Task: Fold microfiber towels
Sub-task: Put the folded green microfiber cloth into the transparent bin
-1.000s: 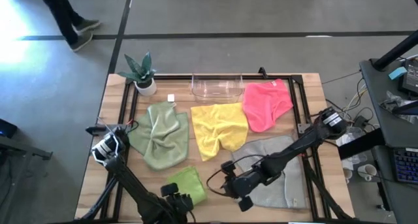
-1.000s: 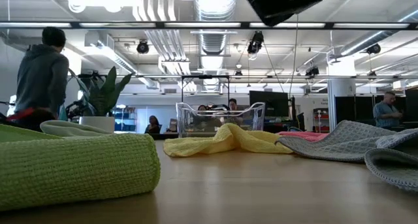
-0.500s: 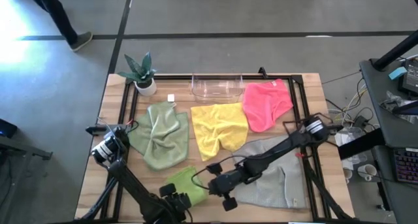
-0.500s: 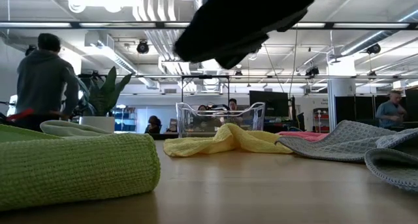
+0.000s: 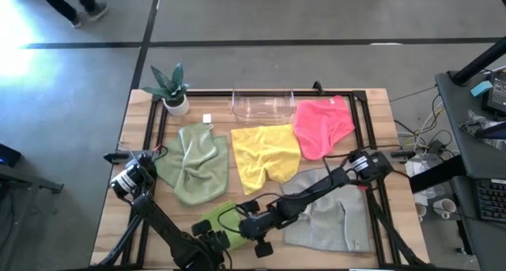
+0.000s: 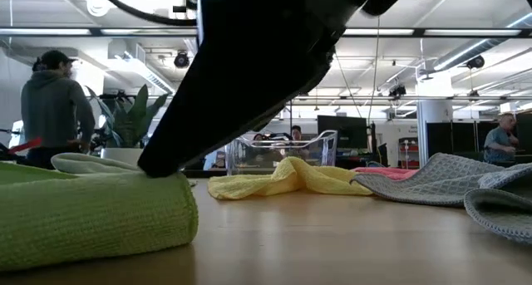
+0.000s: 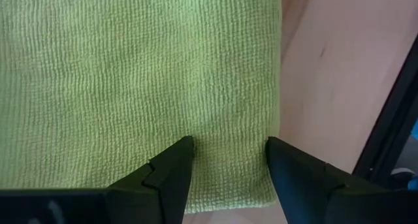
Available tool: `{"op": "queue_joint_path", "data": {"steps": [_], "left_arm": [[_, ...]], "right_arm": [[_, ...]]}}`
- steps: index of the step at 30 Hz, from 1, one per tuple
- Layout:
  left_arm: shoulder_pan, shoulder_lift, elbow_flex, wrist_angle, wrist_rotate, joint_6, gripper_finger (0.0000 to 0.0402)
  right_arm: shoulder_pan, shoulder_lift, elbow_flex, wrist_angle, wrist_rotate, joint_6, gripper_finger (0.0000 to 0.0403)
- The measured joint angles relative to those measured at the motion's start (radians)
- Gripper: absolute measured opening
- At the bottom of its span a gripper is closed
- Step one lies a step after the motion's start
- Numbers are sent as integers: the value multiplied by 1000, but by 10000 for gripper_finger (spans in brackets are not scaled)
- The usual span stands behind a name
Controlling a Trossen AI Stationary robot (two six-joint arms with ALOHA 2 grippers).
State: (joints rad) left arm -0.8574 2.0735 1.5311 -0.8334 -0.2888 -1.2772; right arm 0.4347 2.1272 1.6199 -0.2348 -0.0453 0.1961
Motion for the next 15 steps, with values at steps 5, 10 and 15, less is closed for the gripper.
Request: {"op": "queue_joint_path", "data": {"steps": [5, 10, 15], "left_arm": [[0, 0, 0, 5, 0, 1, 180], [1, 0, 0, 13, 0, 2, 180], [7, 0, 0, 15, 18, 2, 180]], "right_arm": [[-13, 1, -17, -3, -7, 56, 8], [-13, 25, -18, 2, -15, 102, 8], [-12, 36, -18, -5, -25, 121, 8]]}}
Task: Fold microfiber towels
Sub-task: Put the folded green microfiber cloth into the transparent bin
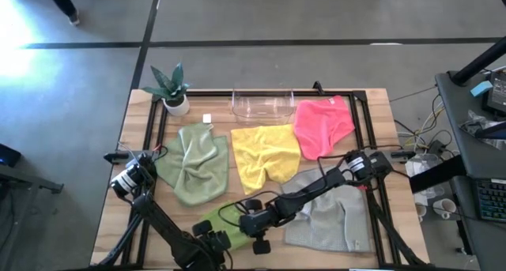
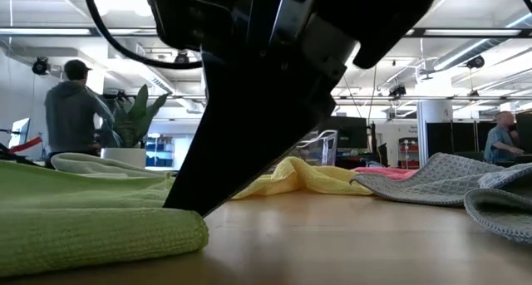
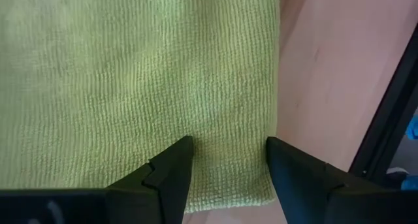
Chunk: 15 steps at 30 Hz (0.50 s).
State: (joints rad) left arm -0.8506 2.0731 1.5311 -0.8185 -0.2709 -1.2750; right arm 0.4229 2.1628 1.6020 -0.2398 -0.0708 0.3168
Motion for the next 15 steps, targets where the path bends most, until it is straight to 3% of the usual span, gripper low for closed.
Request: {"op": "queue_joint_path", "data": {"steps": [15], "left_arm": [[49, -7, 3, 0, 220, 8, 180]], "right_arm": [[-5, -146, 9, -146, 76, -67, 8]]}}
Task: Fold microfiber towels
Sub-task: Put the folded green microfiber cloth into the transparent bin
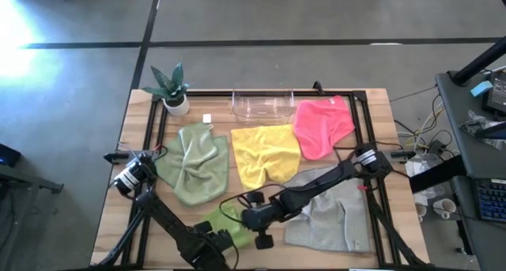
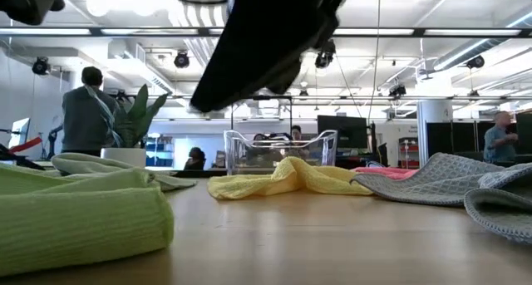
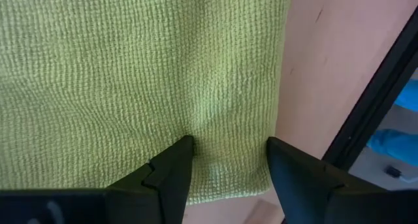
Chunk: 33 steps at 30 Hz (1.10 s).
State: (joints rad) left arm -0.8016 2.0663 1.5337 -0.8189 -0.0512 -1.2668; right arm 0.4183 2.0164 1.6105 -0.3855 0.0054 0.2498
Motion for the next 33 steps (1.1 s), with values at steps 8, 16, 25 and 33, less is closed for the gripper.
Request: {"op": "queue_joint_path", "data": {"steps": [8, 16, 25, 33], "left_arm": [[26, -8, 0, 0, 63, 0, 180], [34, -74, 9, -2, 67, 50, 180], [8, -189, 42, -7, -98, 160, 180], [-35, -193, 133, 3, -229, 282, 180]], "right_arm": [[12, -113, -16, -202, 95, -46, 8], [35, -266, -182, -220, 134, -37, 9], [45, -406, -393, 5, 92, -21, 9], [62, -399, -445, 166, 38, -94, 29]]}}
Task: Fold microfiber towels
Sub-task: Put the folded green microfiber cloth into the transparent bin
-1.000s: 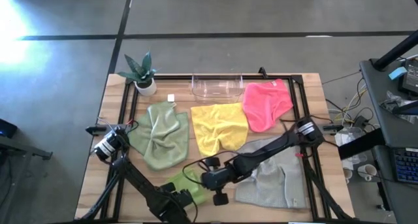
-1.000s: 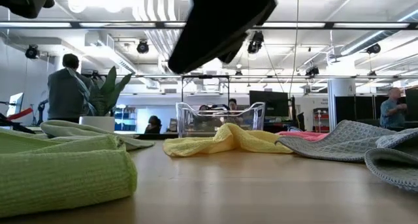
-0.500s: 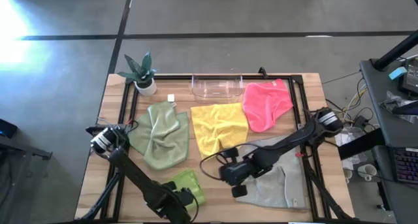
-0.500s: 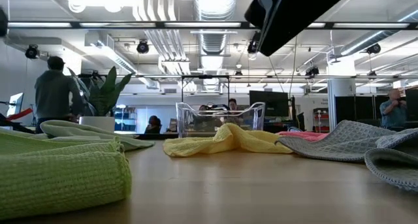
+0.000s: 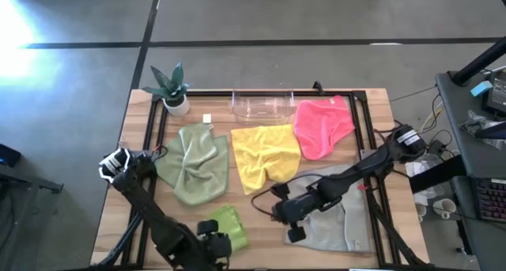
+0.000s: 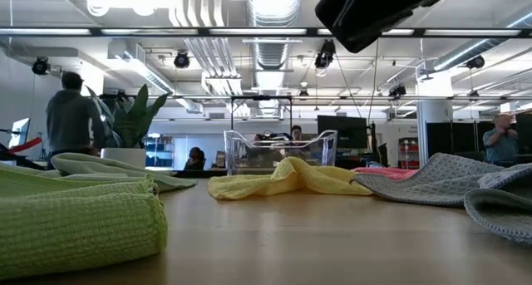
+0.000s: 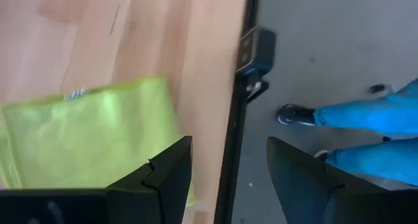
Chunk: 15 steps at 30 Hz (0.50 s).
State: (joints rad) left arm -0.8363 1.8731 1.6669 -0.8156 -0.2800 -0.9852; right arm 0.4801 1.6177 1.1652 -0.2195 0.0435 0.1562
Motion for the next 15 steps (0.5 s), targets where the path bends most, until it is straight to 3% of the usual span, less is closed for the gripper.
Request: {"op": "queue_joint_path", "data": {"steps": [10, 15], "left_arm": [[-55, 6, -59, -5, -14, -9, 180], [-68, 58, -62, 19, -13, -29, 180]], "right_arm": [[1, 111, 87, 56, -70, -140, 119], [5, 182, 172, 54, -106, -219, 145]]}}
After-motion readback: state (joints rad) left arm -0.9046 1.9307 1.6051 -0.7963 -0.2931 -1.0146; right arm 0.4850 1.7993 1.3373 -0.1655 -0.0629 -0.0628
